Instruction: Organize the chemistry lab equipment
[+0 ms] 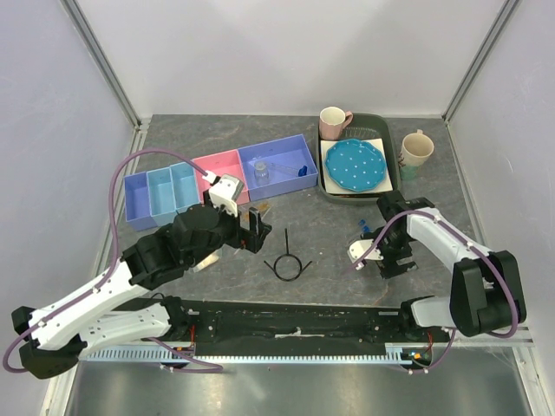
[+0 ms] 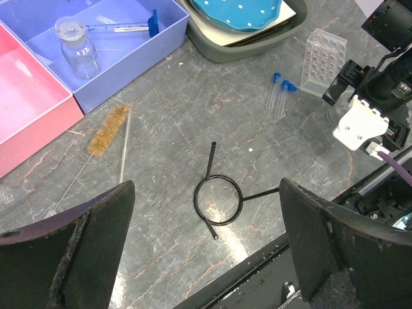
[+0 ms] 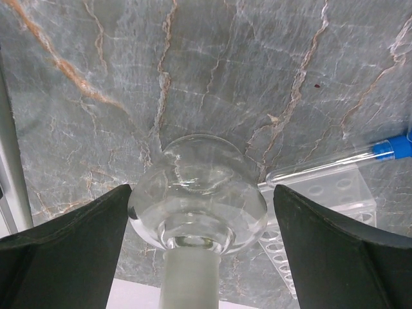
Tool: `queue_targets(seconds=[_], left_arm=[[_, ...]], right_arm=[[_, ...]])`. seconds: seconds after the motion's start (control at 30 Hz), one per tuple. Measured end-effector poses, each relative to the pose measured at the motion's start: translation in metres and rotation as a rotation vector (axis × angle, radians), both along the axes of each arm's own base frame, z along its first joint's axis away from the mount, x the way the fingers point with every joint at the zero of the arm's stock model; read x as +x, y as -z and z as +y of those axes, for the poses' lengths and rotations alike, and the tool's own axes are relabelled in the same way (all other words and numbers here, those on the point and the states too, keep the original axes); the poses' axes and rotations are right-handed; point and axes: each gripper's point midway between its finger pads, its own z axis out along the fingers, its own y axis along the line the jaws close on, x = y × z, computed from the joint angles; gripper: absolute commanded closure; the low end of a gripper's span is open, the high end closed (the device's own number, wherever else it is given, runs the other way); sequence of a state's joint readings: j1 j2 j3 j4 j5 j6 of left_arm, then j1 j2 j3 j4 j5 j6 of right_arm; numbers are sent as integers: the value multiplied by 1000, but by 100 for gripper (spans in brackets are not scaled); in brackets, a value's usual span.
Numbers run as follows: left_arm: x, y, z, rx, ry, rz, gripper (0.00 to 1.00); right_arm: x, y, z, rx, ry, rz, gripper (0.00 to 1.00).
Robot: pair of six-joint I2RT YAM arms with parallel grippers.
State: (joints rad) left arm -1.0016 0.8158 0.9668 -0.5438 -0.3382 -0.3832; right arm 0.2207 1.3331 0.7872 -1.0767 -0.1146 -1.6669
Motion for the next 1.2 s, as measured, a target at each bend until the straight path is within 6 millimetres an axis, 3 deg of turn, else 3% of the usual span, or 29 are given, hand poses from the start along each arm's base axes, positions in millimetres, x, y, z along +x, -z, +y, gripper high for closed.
queue_targets(seconds=[0.2,0.3,0.43,0.6,0.73,0.97,1.2], left_arm=[[5,6,-1,19,-10,12,0],[8,7,-2,22,-14,13,1],[12,6,-2,18,-20,8,2],[17,11,-4,43,-15,15,2],[21,11,-4,53,-20,12,3],[24,6,0,53,-31,-1,4],[29,-4,7,52,-67,-19,4]], right_arm=[[5,7,-5,-37,34,4,4],[5,6,-5,-38,53,3,11],[3,6,-5,-36,70,9,27],[1,0,8,31,102,33,41],[10,-19,26,104,135,34,46],[54,-62,71,220,221,13,47],[149,-107,130,306,367,-75,46]])
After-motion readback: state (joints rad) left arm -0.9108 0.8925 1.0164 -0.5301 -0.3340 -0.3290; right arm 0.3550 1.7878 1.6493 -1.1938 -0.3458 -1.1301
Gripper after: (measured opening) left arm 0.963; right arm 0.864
